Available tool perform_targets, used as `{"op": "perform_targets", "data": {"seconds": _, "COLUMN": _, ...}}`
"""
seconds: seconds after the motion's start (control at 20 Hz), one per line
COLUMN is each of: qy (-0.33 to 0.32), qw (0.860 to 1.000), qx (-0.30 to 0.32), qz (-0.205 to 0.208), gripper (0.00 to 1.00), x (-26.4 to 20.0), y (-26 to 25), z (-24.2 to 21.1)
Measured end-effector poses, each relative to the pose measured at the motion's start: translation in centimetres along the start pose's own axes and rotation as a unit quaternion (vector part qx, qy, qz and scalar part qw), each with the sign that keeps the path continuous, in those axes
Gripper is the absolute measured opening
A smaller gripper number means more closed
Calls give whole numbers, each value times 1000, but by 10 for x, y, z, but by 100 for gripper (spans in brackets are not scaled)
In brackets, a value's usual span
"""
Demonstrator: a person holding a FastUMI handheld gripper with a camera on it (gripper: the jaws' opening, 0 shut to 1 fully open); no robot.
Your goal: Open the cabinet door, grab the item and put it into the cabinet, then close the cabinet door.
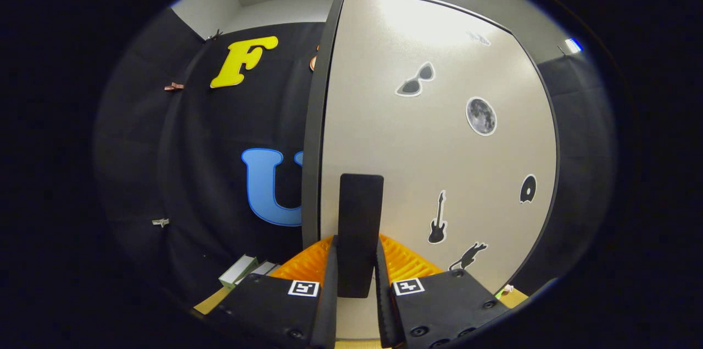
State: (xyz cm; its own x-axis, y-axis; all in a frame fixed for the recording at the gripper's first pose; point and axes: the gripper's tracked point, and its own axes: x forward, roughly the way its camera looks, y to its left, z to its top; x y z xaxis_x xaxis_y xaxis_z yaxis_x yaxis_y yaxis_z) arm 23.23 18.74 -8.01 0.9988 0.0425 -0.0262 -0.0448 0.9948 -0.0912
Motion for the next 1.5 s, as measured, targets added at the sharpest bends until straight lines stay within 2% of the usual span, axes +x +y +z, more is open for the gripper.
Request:
{"op": "perform_targets", "data": {"seconds": 0.15, "qy": 11, "qw": 1000, "qx": -15, "qz": 3, "gripper": 34, "x": 1, "y": 0, "z": -2}}
{"op": "perform_targets", "data": {"seconds": 0.25, "qy": 18, "qw": 1000, "qx": -5, "qz": 8, "gripper": 21, "x": -1, "y": -1, "z": -3}}
{"op": "perform_targets", "data": {"seconds": 0.5, "qy": 25, "qw": 999, "qx": -18, "qz": 15, "gripper": 21, "x": -22, "y": 0, "z": -1}}
{"op": "perform_targets", "data": {"seconds": 0.7, "qy": 31, "qw": 999, "qx": 12, "qz": 43, "gripper": 21, "x": -75, "y": -13, "z": 7}}
{"op": "perform_targets", "data": {"seconds": 1.0, "qy": 25, "qw": 997, "qx": 14, "qz": 66, "gripper": 21, "x": -153, "y": -51, "z": 10}}
{"op": "perform_targets", "data": {"seconds": 1.5, "qy": 34, "qw": 987, "qx": 7, "qz": 157, "gripper": 21, "x": -240, "y": -128, "z": 16}}
